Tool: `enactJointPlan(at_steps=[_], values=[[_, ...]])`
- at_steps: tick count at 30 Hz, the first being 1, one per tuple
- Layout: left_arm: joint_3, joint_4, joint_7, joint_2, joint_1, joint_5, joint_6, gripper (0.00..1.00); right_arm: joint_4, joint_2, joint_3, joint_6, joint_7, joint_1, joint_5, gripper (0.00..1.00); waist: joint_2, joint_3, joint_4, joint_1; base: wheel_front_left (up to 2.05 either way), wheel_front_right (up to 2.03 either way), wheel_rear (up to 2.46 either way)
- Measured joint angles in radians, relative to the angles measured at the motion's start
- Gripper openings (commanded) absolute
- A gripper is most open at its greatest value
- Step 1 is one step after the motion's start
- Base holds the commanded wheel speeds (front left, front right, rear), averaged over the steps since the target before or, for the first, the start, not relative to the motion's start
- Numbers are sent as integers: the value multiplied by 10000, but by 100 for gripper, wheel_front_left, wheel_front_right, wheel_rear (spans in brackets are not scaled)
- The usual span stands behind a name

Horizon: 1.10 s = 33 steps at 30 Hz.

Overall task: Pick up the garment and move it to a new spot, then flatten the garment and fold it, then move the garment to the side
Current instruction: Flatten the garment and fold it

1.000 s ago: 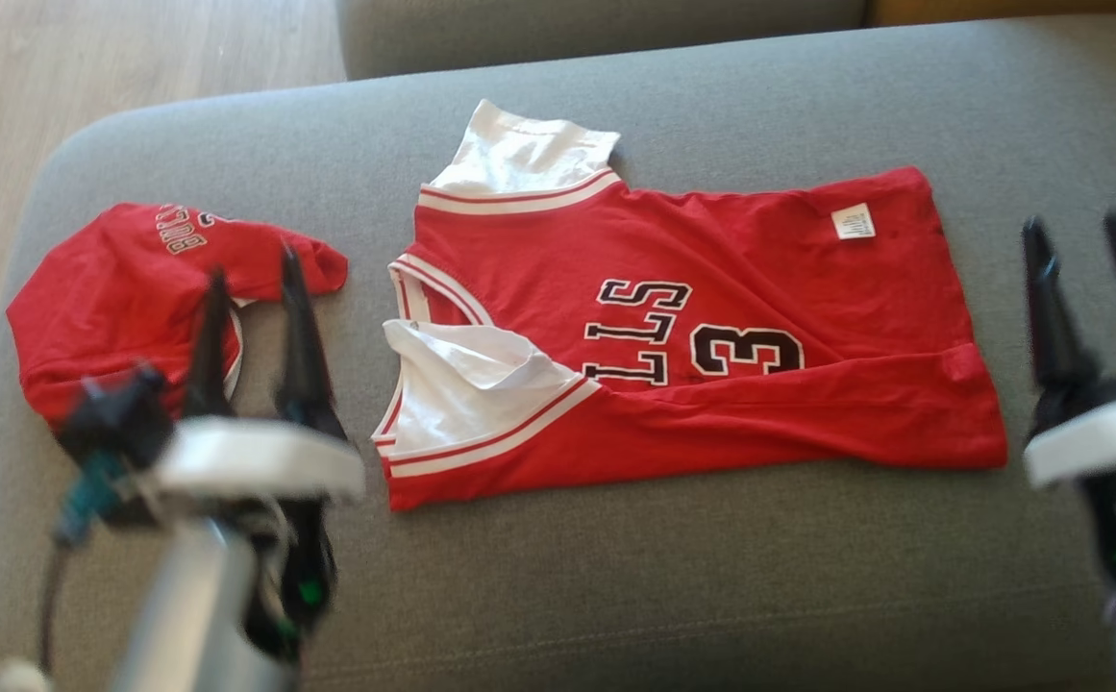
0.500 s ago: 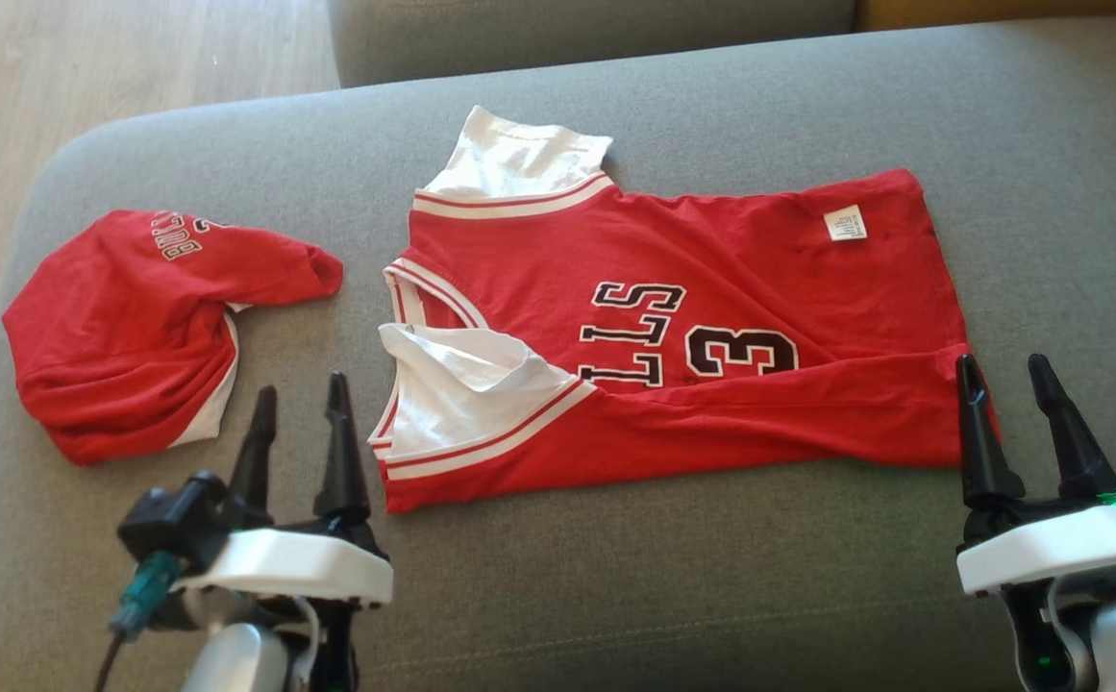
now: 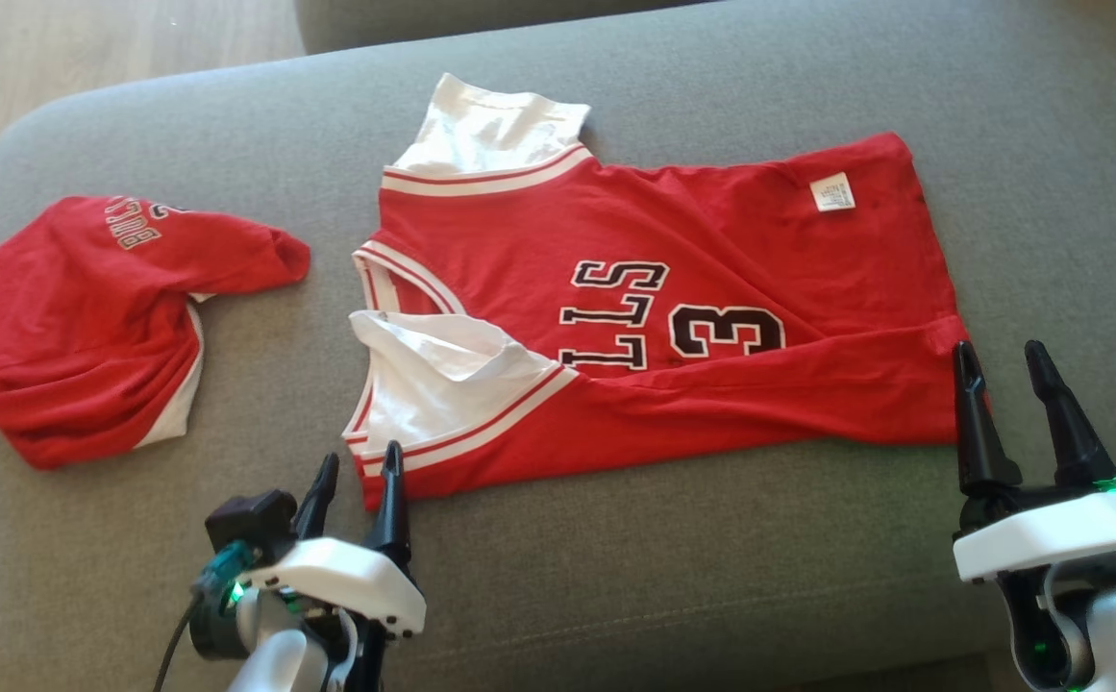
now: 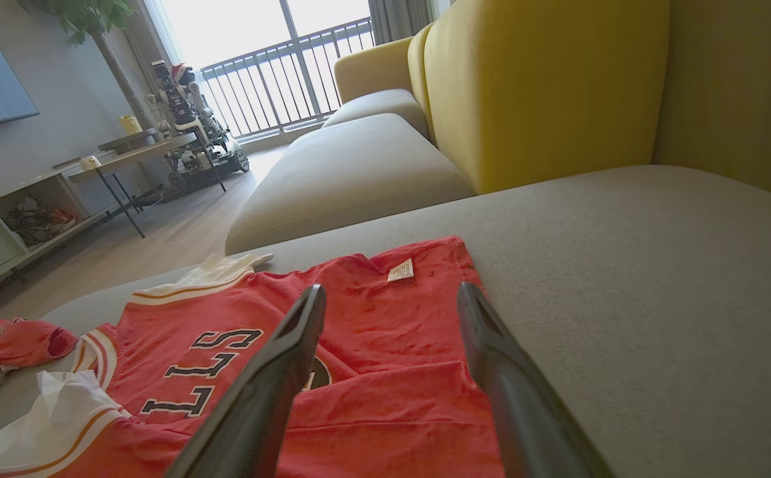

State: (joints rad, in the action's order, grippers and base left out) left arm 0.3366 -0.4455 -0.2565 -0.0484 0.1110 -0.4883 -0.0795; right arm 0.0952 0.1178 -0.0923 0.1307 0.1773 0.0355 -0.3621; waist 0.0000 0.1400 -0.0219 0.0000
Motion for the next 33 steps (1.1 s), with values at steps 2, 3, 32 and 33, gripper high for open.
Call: enactJointPlan(at_steps=[2, 3, 32, 33], values=[[0, -414, 0, 4, 235, -2, -104, 100, 12, 0, -8, 0, 0, 17, 0, 100, 0, 50, -85, 0, 0, 0, 0], [-2, -656, -2, 6, 349, -2, -188, 100, 13, 0, -10, 0, 0, 27, 0, 100, 0, 73, -126, 0, 0, 0, 0], [46, -176, 0, 50, 1081, 961, -157, 0, 2955, -543, -1668, 0, -1049, 1113, -836, 100, 0, 271, 324, 0, 0, 0, 0], [42, -38, 0, 50, 1042, 1011, -148, 0, 3154, -550, -1772, 0, -1101, 1209, -826, 100, 0, 290, 360, 0, 0, 0, 0]])
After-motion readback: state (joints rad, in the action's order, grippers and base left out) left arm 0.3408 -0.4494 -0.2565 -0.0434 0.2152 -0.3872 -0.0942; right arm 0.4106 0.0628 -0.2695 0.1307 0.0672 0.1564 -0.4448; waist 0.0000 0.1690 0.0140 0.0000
